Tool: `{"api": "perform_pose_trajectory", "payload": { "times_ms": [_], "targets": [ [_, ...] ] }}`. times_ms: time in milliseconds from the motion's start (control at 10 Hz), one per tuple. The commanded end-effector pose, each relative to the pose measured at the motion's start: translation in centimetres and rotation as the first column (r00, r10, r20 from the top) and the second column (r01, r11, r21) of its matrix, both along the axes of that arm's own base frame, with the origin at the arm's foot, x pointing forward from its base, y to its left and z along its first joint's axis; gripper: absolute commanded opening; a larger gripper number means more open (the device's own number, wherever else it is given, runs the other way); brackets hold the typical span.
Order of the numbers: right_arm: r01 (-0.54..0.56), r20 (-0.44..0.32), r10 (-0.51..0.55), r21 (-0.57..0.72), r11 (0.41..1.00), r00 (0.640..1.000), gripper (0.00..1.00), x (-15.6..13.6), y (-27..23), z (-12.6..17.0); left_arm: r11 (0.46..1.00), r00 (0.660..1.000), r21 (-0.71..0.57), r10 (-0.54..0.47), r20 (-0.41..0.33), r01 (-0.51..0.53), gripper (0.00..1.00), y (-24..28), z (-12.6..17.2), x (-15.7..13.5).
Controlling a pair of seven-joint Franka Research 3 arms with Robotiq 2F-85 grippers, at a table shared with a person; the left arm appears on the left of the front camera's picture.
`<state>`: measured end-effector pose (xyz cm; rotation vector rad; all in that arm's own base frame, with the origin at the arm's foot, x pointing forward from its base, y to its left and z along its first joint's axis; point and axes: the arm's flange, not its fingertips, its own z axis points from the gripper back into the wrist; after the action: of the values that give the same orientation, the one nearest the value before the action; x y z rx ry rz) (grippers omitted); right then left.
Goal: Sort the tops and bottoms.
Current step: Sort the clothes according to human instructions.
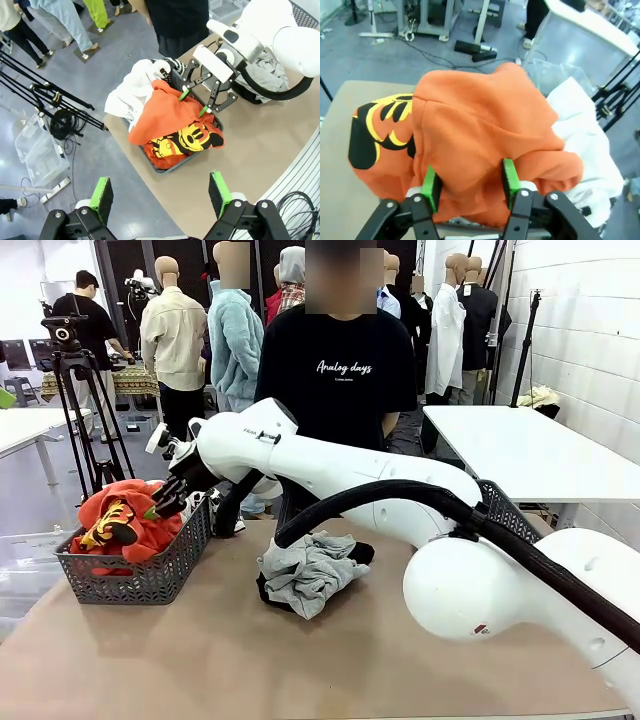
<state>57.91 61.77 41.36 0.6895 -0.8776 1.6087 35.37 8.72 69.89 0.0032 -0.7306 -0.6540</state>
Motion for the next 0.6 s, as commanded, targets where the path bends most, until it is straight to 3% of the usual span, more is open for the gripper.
{"api": "perform_pose_trajectory", "payload": {
  "times_ms": [0, 500],
  "targets": [
    [0.003, 0.001, -0.003, 0.043, 0.999, 1.000, 1.00, 13.1, 13.1, 4.0, 1.000, 1.000, 0.014, 0.012, -0.003, -0.011, 1.00, 0.0, 0.0, 0.0],
    [0.006, 0.021, -0.007, 0.076, 0.997, 1.000, 1.00, 11.5, 11.4, 7.7, 1.000, 1.000, 0.014, 0.012, -0.003, -0.011, 1.00, 0.0, 0.0, 0.0]
  ]
}}
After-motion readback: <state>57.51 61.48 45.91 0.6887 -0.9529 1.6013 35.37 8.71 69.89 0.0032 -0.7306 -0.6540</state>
